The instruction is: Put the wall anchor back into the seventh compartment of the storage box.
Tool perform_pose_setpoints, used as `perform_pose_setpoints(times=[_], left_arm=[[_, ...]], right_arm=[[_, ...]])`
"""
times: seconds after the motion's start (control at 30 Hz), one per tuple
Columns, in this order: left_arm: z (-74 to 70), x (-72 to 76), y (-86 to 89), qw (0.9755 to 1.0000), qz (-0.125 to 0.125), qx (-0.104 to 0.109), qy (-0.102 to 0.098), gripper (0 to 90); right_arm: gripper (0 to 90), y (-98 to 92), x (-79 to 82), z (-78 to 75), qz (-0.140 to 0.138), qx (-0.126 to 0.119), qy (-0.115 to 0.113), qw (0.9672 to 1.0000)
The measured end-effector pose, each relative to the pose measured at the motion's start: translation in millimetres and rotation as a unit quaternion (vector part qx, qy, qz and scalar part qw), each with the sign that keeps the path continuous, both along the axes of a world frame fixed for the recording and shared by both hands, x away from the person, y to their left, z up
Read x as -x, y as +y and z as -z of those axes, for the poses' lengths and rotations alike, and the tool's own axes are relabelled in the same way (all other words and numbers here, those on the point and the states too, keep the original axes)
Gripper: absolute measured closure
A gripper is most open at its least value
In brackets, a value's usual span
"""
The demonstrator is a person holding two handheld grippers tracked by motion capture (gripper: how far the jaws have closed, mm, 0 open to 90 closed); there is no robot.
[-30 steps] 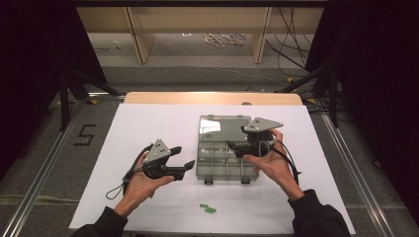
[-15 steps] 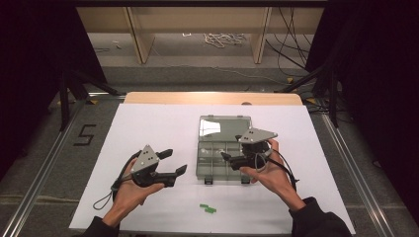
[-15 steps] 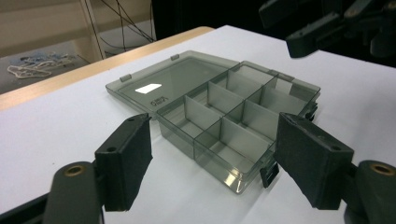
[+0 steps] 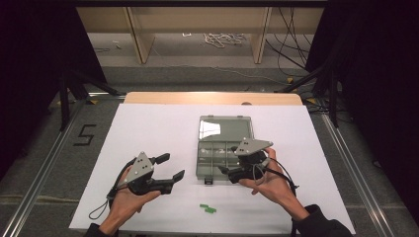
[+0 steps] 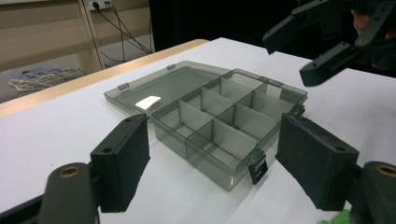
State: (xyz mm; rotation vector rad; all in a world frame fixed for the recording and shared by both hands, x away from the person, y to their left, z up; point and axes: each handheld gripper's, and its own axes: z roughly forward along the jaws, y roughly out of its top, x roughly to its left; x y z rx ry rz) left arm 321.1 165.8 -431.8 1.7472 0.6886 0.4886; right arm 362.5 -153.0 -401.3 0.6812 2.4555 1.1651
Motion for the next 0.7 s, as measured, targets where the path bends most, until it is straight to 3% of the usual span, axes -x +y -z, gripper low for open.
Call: perform_pose_setpoints(times=[0.37, 0.7], left_arm=[[1.3, 7.1, 8.6, 0.9998, -0.006, 0.018, -0.008, 22.8], [1.8, 12.3, 9.4, 0.9995, -0.004, 0.026, -0.016, 22.5]], right_arm=[[26.6, 19.7, 18.9, 8.6, -0.056, 0.022, 0.014, 0.9981], [31.6, 34.9, 33.8, 18.0, -0.101, 0.059, 0.033, 0.9926]])
